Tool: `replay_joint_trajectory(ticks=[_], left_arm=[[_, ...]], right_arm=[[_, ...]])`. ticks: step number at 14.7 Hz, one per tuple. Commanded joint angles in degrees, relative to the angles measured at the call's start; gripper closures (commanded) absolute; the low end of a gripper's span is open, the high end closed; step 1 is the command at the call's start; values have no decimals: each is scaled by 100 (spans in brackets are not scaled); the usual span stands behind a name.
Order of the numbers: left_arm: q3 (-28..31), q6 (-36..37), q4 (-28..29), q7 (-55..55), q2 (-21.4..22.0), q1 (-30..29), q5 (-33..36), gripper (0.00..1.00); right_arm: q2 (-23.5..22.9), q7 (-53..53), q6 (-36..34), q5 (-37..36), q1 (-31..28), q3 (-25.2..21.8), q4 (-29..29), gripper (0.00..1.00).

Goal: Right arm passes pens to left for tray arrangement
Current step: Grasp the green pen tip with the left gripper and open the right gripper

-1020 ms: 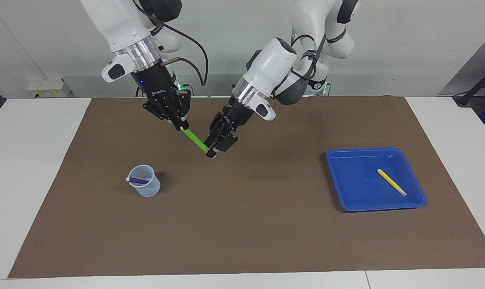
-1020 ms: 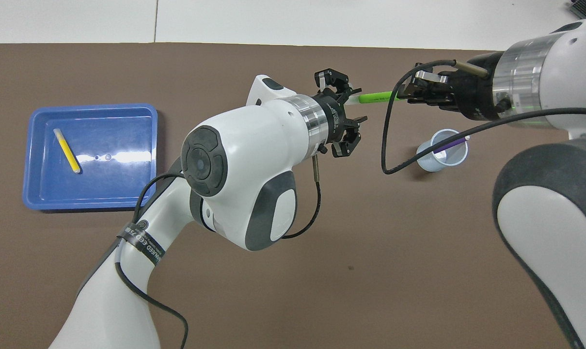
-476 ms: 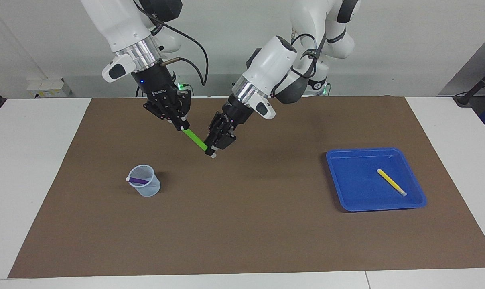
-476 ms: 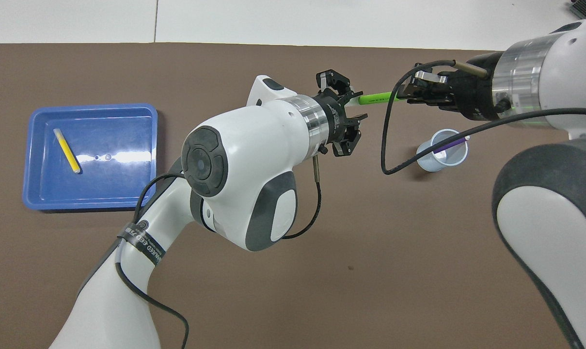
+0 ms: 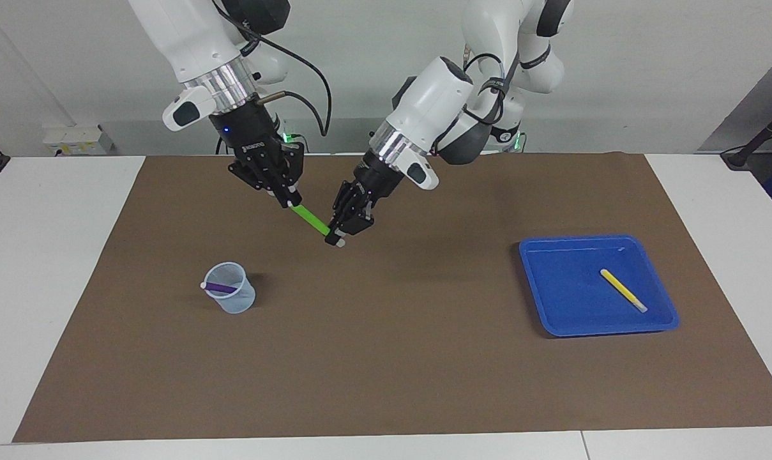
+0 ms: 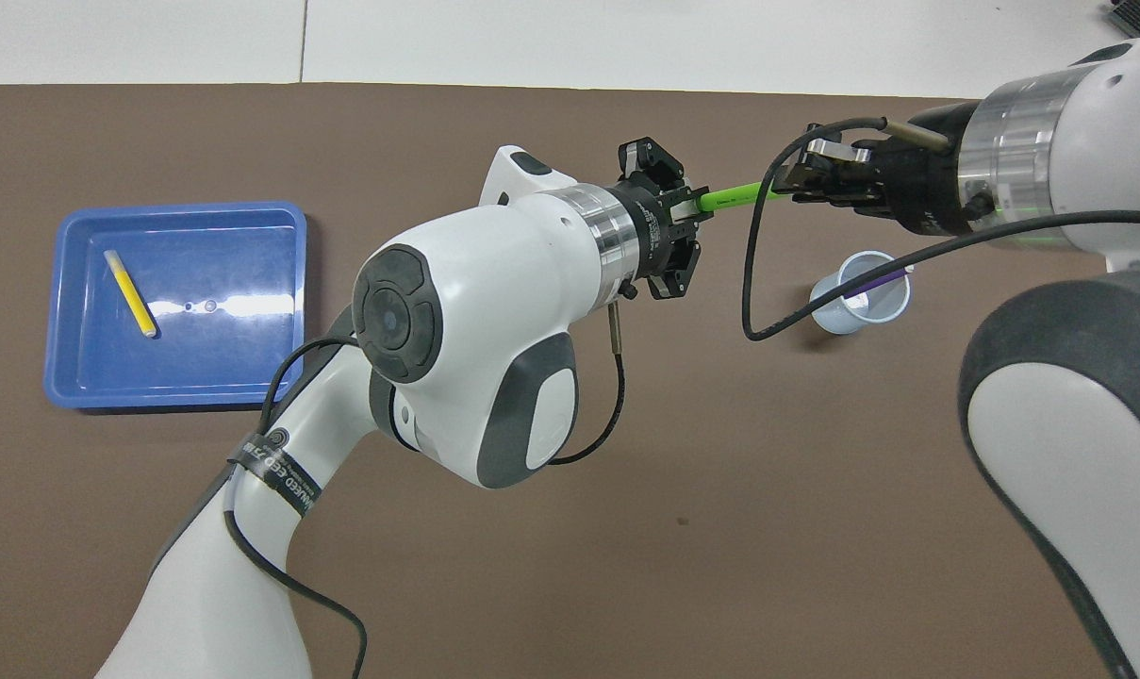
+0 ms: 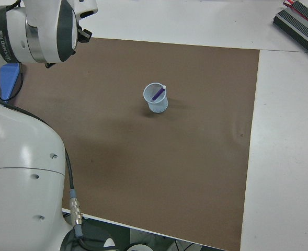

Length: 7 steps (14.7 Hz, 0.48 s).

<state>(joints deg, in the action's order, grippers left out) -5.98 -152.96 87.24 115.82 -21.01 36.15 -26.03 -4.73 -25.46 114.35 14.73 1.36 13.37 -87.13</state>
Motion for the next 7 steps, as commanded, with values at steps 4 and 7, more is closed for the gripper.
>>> replay_joint_trajectory(ticks=[4, 7], left_arm=[[1, 178, -32, -59, 62, -3, 28, 100], [10, 249, -32, -77, 62, -3, 46, 100]], right_arm=[[60, -205, -237, 118, -75, 35, 30, 45], [121, -179, -334, 118, -154, -18, 30, 0]])
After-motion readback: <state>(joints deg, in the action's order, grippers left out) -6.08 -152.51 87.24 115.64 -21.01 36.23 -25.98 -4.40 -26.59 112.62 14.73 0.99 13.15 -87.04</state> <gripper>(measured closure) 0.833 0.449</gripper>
